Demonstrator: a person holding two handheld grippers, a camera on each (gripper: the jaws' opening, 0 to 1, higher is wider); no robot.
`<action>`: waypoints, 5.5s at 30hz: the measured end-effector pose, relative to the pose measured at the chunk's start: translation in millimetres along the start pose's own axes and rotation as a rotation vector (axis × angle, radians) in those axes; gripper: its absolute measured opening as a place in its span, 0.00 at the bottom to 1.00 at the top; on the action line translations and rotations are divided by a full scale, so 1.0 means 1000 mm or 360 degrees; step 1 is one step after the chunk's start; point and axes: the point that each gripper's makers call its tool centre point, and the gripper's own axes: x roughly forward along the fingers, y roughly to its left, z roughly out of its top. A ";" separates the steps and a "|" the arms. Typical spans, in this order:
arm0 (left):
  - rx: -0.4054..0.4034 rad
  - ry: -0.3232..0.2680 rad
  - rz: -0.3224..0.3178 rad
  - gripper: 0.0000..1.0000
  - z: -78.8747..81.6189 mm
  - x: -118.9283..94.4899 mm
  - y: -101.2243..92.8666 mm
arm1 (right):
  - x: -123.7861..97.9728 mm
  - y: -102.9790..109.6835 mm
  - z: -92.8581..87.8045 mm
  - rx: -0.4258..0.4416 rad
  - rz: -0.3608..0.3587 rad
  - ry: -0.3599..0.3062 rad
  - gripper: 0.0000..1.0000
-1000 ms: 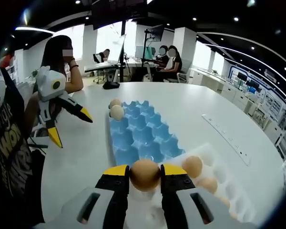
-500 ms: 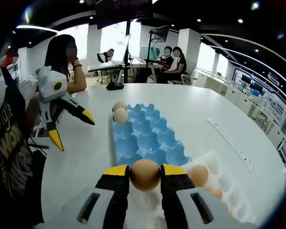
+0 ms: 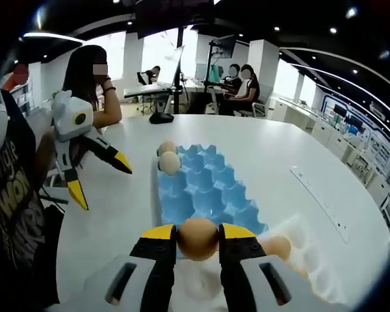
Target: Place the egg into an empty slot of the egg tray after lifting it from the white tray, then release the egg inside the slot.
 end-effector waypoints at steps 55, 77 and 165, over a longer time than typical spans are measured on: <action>-0.0069 -0.0015 0.0056 0.73 -0.007 -0.009 0.023 | 0.057 0.031 0.043 -0.0147 0.0215 -0.0011 0.27; -0.0101 -0.0023 0.0075 0.73 -0.011 -0.011 0.029 | 0.078 0.044 0.055 -0.0195 0.0299 -0.0007 0.27; -0.0004 -0.0003 0.0004 0.73 0.010 0.006 0.006 | 0.032 0.015 0.016 -0.0094 0.0163 0.0018 0.29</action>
